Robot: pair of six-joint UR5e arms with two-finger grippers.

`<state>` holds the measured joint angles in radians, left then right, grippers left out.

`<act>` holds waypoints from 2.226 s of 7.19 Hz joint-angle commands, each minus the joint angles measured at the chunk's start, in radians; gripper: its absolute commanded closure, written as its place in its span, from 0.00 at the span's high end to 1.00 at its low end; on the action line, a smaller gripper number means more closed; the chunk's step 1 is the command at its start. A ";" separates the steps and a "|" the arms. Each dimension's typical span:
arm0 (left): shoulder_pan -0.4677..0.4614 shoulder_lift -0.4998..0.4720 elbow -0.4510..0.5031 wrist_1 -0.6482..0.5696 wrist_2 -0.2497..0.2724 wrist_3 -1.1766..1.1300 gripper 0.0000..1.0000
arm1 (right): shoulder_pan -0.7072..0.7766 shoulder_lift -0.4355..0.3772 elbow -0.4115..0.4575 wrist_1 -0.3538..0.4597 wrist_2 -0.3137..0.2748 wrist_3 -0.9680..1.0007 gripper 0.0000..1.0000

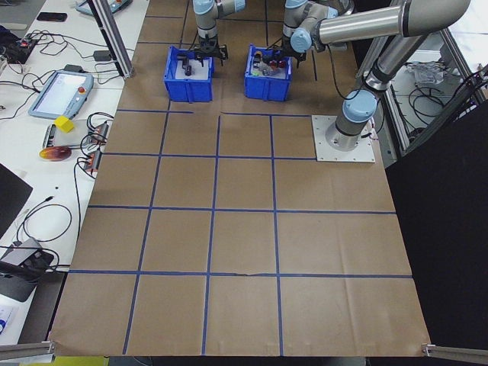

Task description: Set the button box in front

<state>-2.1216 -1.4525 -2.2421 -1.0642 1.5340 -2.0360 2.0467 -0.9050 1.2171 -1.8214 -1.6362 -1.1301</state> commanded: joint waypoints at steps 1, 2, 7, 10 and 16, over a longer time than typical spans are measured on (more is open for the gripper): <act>-0.031 -0.042 -0.004 0.033 -0.002 0.006 0.77 | 0.001 -0.003 -0.001 -0.006 -0.005 0.000 0.26; -0.032 -0.043 -0.019 0.030 0.000 -0.007 0.55 | 0.001 -0.005 -0.002 -0.051 -0.005 -0.003 0.18; -0.017 0.007 -0.080 0.280 -0.022 0.064 0.00 | -0.074 -0.099 0.005 -0.085 -0.063 -0.075 0.08; 0.143 0.099 -0.021 0.161 0.032 0.295 0.00 | -0.280 -0.204 0.057 -0.070 -0.065 -0.282 0.08; 0.477 -0.243 0.322 0.156 -0.110 0.536 0.00 | -0.626 -0.483 0.381 -0.085 -0.018 -0.652 0.08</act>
<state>-1.6407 -1.5645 -2.0429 -0.9067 1.4439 -1.4857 1.4711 -1.3259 1.5065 -1.8967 -1.6670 -1.7217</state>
